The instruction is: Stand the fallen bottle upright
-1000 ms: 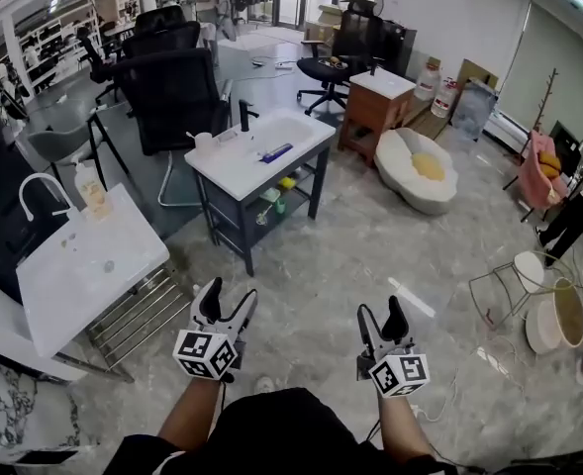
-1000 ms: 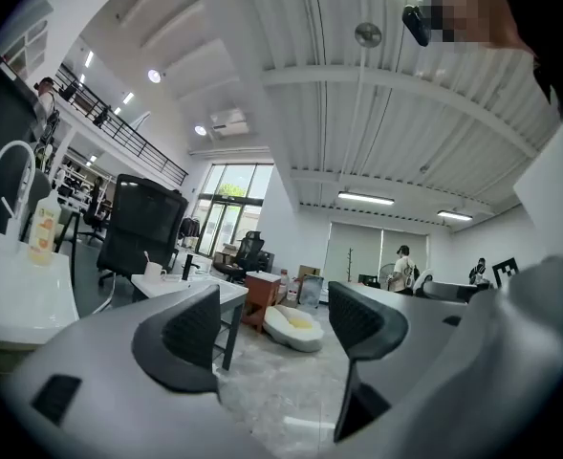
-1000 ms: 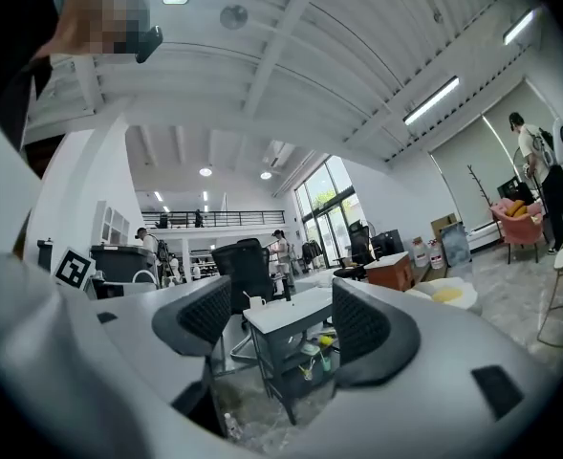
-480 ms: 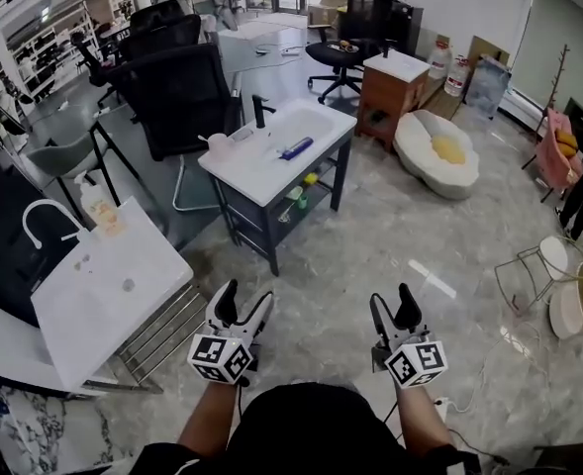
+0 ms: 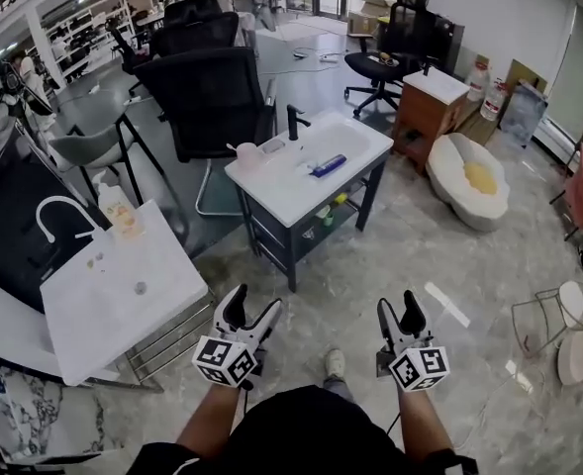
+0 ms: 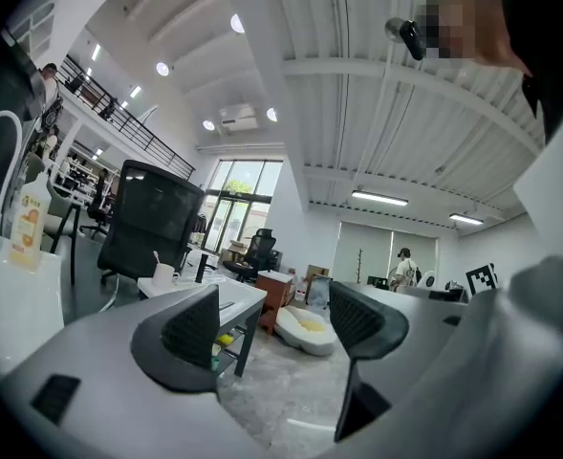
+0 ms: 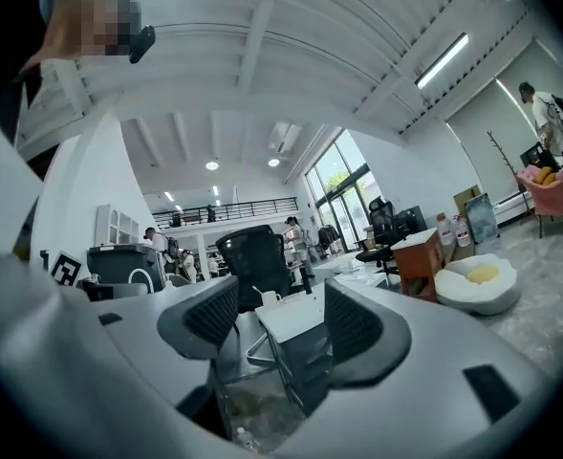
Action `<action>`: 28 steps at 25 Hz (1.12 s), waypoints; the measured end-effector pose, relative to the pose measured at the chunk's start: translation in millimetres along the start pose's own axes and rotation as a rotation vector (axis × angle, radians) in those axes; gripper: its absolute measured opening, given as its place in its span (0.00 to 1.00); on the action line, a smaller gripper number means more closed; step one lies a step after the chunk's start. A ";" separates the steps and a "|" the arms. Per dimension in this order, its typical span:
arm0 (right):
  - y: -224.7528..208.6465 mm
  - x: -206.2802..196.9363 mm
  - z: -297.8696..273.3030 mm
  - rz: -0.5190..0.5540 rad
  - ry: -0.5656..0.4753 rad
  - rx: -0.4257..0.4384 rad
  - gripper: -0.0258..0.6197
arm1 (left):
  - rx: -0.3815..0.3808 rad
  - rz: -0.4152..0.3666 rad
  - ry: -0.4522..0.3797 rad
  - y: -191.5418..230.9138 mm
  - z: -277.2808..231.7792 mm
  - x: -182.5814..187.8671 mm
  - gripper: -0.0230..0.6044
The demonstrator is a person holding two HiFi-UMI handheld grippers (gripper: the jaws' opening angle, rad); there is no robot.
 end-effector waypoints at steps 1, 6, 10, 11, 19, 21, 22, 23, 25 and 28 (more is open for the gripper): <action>-1.7 1.2 -12.4 0.002 0.004 0.017 0.49 | 0.008 -0.002 -0.003 3.5 -5.8 1.7 0.61; -16.5 5.6 -76.6 0.009 0.021 0.099 0.48 | 0.053 -0.033 -0.018 19.0 -38.6 13.2 0.61; -31.3 16.9 -115.6 0.017 0.011 0.145 0.47 | 0.072 -0.036 -0.027 30.3 -76.2 18.1 0.61; -37.4 19.3 -123.3 0.022 0.006 0.152 0.47 | 0.074 -0.037 -0.030 31.9 -86.3 18.7 0.61; -105.1 37.4 -167.2 -0.004 0.008 0.134 0.45 | 0.086 -0.065 -0.039 32.2 -168.6 16.6 0.61; -115.1 40.6 -173.1 -0.003 0.009 0.140 0.45 | 0.088 -0.081 -0.047 31.2 -182.7 16.7 0.61; -119.9 41.8 -175.2 0.004 0.008 0.145 0.45 | 0.089 -0.091 -0.050 29.9 -188.8 15.9 0.61; -124.8 42.6 -177.6 0.012 0.010 0.148 0.45 | 0.090 -0.098 -0.050 28.7 -194.9 14.5 0.61; -134.1 42.9 -184.2 0.020 0.018 0.147 0.45 | 0.088 -0.099 -0.039 28.6 -207.1 11.0 0.61; -142.6 40.1 -193.3 0.003 0.019 0.142 0.45 | 0.078 -0.098 -0.006 31.8 -220.5 7.9 0.61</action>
Point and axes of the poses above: the fingertips, and each gripper's own axes: z backward along the fingers, y to its left, x out of its top, the point moved 8 cm from there along z, backward along the fingers, and after that the axes turned 11 degrees about -x, right-handed, at the moved point
